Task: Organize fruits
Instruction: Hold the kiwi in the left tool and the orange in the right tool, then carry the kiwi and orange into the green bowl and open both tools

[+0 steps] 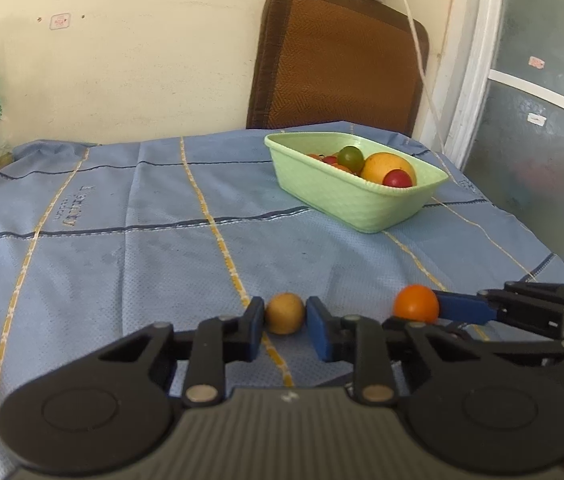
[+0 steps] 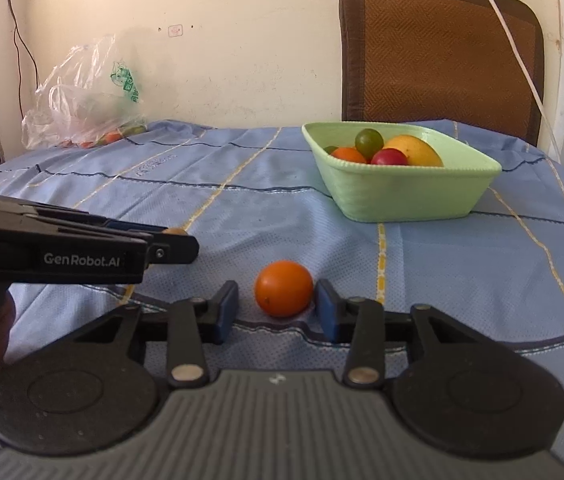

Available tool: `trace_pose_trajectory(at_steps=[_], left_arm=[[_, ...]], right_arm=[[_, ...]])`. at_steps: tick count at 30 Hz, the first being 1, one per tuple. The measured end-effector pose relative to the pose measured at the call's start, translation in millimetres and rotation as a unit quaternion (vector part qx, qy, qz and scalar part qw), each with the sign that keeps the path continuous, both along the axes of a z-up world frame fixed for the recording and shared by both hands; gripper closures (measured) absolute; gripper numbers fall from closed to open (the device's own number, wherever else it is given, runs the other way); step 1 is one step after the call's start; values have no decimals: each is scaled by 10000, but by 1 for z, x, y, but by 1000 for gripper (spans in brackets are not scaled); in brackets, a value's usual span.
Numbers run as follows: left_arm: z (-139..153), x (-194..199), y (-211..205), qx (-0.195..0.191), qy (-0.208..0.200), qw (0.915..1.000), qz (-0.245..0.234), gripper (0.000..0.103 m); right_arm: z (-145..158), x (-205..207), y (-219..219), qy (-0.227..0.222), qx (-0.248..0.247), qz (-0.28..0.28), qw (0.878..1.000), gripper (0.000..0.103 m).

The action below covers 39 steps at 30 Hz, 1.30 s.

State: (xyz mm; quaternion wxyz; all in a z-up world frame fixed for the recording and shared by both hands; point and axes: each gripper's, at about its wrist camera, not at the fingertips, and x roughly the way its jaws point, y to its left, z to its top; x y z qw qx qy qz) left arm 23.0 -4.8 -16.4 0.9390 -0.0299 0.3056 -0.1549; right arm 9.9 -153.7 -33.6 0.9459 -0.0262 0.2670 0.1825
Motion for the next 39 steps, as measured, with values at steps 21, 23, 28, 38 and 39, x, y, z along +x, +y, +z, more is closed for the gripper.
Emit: trace_pose_trajectory(at_steps=[21,23,28,38,39], left_arm=[[60,59,-12,-823,-49,9961,-325,80],[71,84,-23,-925,-40,9948,-434,79],[76,148,-53,-852,72,9955,-398,79],[39,222,-95,-796,745,9927,-508,79],[37,224,-97,-794,762,9927,-501,78]], right_arm=[[43,34,-49,-680,819,-190,9941,71],[47,51,-64,-765,891,-320,9926,71],[46,103,-102,-608,1165,-633,9893,70],[23,158,-128,-17,1579,-619,9855,69],[22,159,-129,15,1622,-615,9848,69]])
